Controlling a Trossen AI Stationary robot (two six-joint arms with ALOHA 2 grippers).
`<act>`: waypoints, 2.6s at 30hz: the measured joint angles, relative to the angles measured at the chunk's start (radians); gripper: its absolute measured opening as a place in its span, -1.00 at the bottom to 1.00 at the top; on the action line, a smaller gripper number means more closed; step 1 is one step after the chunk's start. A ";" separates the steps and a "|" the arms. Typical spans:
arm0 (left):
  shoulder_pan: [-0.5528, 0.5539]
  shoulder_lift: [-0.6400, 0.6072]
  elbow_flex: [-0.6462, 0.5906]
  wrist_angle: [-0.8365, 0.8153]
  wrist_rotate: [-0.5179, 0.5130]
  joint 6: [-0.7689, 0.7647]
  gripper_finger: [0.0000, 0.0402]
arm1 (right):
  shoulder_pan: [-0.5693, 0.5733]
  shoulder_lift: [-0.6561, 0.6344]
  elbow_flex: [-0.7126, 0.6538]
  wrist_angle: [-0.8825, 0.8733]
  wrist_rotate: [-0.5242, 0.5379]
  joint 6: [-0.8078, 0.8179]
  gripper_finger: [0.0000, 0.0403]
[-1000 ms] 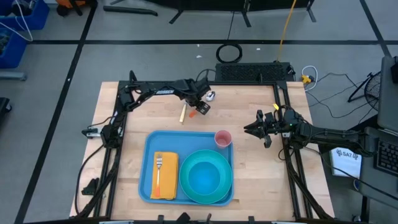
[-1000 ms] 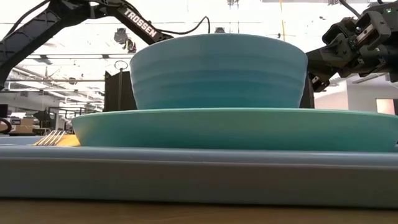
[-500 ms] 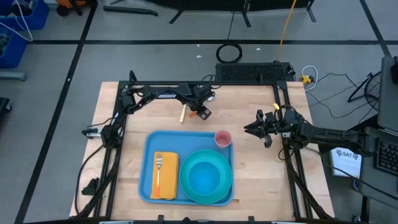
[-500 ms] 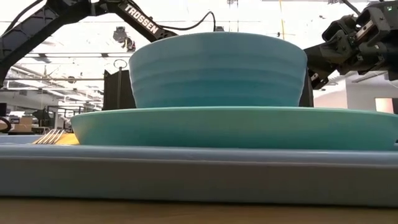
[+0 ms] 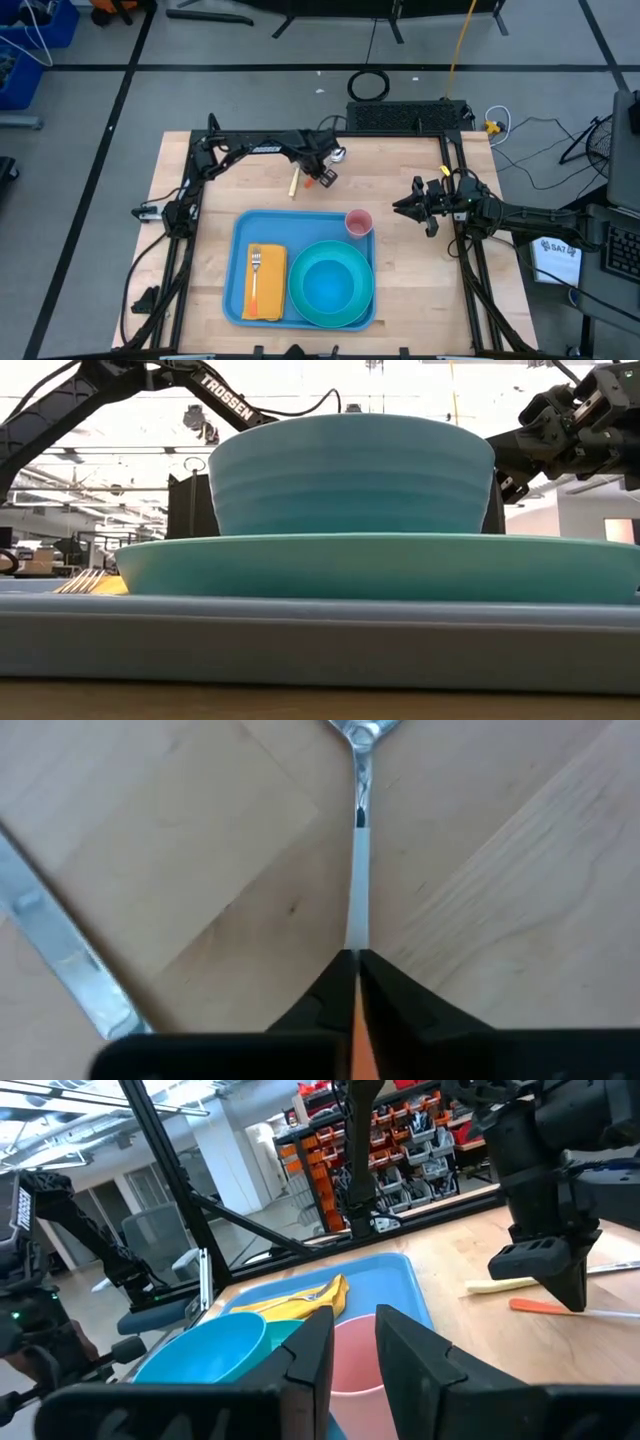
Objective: Set up tray
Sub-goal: Put the orange spoon on the yellow napkin to the right of the orange fork
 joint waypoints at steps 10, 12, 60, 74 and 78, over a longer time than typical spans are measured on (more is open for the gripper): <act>0.014 -0.001 0.019 -0.014 0.096 -0.003 -0.64 | 0.000 0.000 0.000 -0.002 -0.001 -0.001 -0.66; 0.008 -0.002 0.019 -0.013 0.093 0.004 -0.53 | 0.000 0.000 0.000 -0.002 -0.001 0.000 -0.66; 0.002 -0.032 0.030 -0.196 0.131 -0.036 -0.40 | 0.000 0.000 0.000 0.010 -0.050 0.022 -0.66; -0.008 0.022 0.032 -0.164 0.072 -0.086 -0.40 | 0.000 0.000 0.000 0.016 -0.050 0.026 -0.66; -0.017 0.032 0.034 -0.165 0.071 -0.086 -0.40 | 0.000 0.000 0.000 0.021 -0.052 0.030 -0.66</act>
